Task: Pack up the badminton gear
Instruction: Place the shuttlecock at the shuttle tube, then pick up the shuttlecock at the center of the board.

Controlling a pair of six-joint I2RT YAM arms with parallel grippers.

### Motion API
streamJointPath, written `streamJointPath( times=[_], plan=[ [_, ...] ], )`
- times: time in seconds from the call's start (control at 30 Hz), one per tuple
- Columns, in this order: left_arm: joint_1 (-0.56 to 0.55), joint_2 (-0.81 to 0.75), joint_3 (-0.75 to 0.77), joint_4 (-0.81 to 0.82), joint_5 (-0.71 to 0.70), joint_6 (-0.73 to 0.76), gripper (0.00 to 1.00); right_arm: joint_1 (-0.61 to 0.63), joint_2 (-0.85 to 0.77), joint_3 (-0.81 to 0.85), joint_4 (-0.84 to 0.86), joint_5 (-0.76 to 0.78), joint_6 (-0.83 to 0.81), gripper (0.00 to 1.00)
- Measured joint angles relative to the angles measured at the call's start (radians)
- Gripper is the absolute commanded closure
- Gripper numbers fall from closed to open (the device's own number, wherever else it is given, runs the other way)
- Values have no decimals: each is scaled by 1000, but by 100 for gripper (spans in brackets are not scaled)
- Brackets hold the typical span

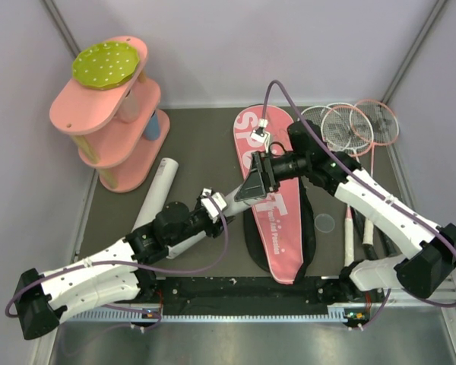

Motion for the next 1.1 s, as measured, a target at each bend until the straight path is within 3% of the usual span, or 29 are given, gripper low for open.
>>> streamJointPath(
  times=[0.13,0.23,0.43,0.57,0.7,0.9,1.1],
  plan=[
    [0,-2,0,-8,-9,0,77,-1,-3,-10,21,2,13,23],
    [-5,-3,0,-7,-24,-3,77,-47,-32,-25,31,-3,26,12],
    [-10,-13,-8,6,-80,-15,77,-459,-221,-116,98,62,75,7],
    [-10,-21,-10,5,-86,-22,77,-602,-252,-165,130,121,111,11],
    [-10,-35,-10,0,-85,-31,76,-618,-140,-134,19,407,106,11],
    [-11,-63,-15,-3,-71,-53,76,-624,214,2,-119,973,115,13],
    [-11,-72,-19,-2,-52,-54,76,-626,562,253,-186,1305,90,22]
  ],
)
